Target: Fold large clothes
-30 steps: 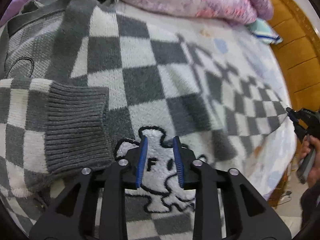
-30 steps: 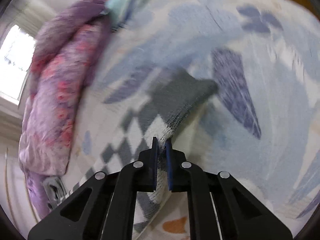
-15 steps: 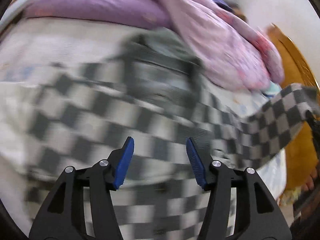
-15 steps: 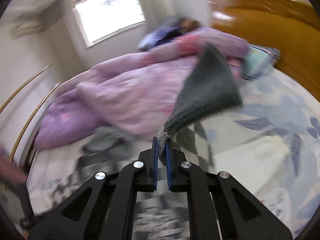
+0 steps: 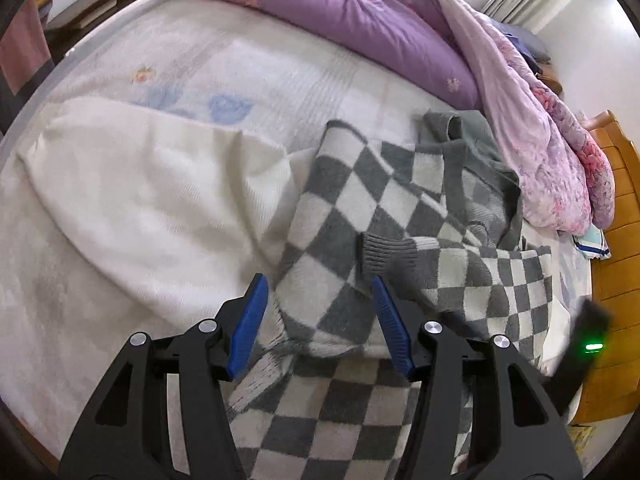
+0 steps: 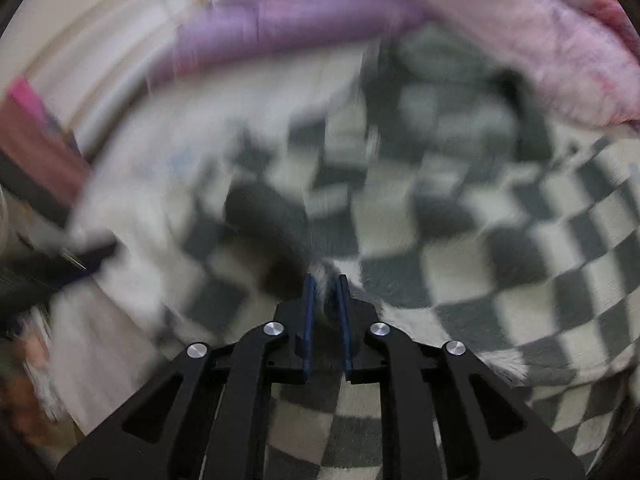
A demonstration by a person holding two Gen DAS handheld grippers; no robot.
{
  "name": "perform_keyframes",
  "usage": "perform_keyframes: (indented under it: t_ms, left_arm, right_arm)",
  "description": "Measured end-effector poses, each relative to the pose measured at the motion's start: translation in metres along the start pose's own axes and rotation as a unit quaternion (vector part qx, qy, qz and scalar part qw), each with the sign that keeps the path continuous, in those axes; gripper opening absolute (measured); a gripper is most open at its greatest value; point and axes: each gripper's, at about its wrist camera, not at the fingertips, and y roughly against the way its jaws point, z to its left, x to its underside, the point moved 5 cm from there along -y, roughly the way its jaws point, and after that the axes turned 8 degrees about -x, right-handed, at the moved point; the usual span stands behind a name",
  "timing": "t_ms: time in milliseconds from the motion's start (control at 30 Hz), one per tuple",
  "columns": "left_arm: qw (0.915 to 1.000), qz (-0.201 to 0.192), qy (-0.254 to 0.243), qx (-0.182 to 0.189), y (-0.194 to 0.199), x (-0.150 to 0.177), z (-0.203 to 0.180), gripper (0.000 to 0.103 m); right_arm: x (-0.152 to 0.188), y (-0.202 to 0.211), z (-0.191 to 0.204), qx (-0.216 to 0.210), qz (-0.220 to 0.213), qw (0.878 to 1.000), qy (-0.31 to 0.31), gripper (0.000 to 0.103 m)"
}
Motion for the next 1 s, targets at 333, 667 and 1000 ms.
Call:
perform_keyframes:
  t_ms: [333,667,1000]
  left_arm:
    - [0.9984,0.009,-0.028,0.049,-0.022,-0.001,-0.061,0.060]
    - [0.9920,0.080,-0.098,0.005,-0.105,0.015,-0.117,0.060]
    - [0.9957,0.041,-0.076,0.033,-0.075,-0.027,-0.117,0.068]
  right_arm:
    - [-0.020,0.109,-0.093,0.030,-0.062,0.998,-0.011,0.033]
    - [-0.023,0.077,-0.309,0.056,0.015,0.980,-0.191,0.000]
    - [-0.057,0.103,-0.293,0.047,0.022,0.984,-0.169,0.020]
